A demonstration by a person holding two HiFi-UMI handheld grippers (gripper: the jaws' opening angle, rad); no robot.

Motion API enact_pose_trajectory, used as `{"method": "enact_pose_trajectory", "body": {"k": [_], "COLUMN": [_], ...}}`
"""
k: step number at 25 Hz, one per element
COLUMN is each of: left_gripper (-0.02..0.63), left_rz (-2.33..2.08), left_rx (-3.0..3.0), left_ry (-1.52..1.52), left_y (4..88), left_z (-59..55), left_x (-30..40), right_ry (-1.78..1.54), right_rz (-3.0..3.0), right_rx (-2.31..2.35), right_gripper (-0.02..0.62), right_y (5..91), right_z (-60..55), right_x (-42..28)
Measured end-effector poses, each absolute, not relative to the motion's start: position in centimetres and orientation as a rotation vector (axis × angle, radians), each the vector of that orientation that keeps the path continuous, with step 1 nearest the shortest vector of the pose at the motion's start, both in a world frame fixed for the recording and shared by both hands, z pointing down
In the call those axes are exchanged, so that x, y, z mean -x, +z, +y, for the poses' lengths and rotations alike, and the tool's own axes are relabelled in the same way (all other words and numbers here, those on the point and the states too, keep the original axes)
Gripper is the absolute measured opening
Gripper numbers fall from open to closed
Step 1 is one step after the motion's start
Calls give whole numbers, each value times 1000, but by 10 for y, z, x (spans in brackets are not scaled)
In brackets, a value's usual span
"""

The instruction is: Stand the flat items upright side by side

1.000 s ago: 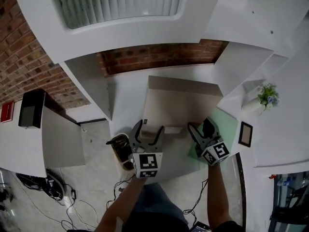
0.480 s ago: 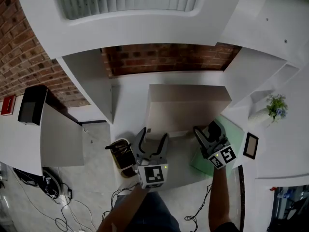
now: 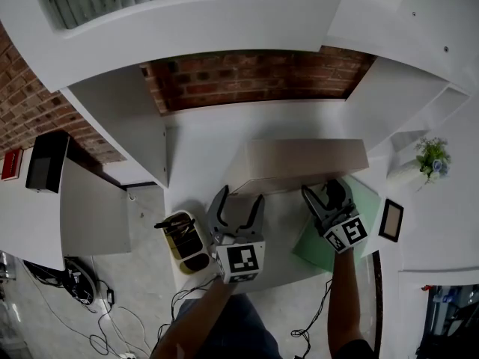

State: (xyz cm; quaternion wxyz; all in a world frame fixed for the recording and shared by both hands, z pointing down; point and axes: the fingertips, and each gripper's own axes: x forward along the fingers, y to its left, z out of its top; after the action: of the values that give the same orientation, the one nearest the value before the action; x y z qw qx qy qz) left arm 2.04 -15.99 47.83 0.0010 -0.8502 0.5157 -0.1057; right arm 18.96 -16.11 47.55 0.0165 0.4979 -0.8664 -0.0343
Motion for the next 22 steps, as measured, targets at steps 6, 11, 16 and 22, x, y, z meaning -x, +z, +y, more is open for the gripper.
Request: {"method": "enact_pose_trajectory", "body": {"k": [6,11,16,22], "left_gripper": [314,314,314,314], "left_rz": [1618,1574,1527,1427], "left_rx": [2738,2792,2844,2905], "left_ry": [-432,-495,-521,-483], "left_y": [503,517,524,523], "left_z": [-153,-139,-130,-130], "left_x": [-33,-39,-39,-40], "right_ry": [-91,-58,-66,-3], "right_rz": [-2666,-2656,-2627,-2659], "right_rx": [-1492,-1430,-1380,-1413], "right_gripper": [278,278,278,295], "right_y": [482,494,496,496], "right_z": [-168,-164,-163,-160], "right_x": [-203,-207,-207,-206]}}
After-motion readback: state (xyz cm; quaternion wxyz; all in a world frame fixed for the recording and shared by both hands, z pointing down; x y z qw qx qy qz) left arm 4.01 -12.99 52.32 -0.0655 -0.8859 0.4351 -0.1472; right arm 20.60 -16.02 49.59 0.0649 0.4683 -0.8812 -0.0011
